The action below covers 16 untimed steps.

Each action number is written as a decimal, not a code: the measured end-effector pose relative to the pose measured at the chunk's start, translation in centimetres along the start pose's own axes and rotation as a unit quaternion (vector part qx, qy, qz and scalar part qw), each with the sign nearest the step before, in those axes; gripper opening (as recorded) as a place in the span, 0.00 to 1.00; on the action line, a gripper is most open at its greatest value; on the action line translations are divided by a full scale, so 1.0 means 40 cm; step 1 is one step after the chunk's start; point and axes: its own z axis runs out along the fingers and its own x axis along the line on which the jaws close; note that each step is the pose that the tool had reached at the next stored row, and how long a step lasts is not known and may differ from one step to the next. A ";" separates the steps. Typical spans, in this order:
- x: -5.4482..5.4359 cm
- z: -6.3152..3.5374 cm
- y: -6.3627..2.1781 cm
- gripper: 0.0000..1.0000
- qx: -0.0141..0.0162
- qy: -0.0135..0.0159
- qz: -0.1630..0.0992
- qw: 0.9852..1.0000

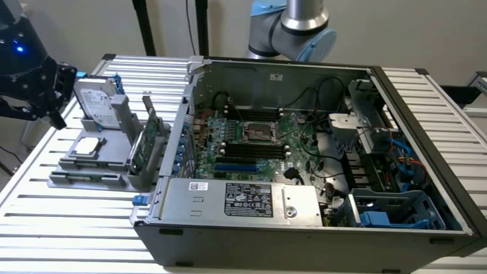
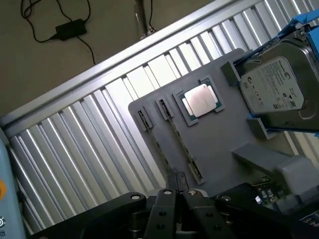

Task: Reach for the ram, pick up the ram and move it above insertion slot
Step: 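Pick up the ram and move it above insertion slot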

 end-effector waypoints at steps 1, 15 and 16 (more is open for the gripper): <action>0.000 0.000 0.000 0.11 0.000 0.000 -0.007 1.000; 0.000 0.000 0.000 0.11 -0.006 -0.004 -0.105 0.994; 0.000 0.000 0.000 0.11 -0.005 -0.004 -0.112 0.994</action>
